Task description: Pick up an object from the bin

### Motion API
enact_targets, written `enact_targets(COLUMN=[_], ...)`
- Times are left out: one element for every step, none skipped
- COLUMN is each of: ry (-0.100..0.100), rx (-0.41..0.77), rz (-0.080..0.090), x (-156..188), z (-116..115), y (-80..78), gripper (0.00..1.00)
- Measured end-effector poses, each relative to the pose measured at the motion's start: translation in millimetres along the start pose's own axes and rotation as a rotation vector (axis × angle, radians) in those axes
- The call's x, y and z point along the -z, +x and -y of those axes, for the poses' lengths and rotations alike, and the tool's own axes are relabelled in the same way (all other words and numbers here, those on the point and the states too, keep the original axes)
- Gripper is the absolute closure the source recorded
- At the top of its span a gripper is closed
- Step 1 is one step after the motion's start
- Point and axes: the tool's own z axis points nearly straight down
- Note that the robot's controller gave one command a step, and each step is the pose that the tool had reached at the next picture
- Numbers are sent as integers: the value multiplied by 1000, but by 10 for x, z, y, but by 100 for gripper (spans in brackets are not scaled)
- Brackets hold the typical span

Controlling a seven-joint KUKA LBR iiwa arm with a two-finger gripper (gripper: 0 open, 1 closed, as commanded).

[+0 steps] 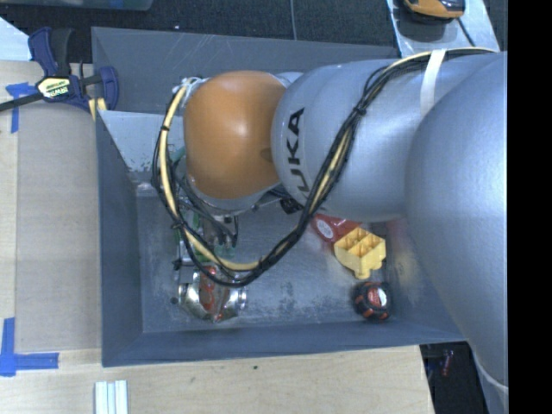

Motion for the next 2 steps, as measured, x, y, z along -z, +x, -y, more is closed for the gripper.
enact_targets(ry=[-2, 0], rx=[-3, 353], rz=[8, 5], x=[42, -647], z=[10, 623], y=[-23, 446], gripper=[0, 0])
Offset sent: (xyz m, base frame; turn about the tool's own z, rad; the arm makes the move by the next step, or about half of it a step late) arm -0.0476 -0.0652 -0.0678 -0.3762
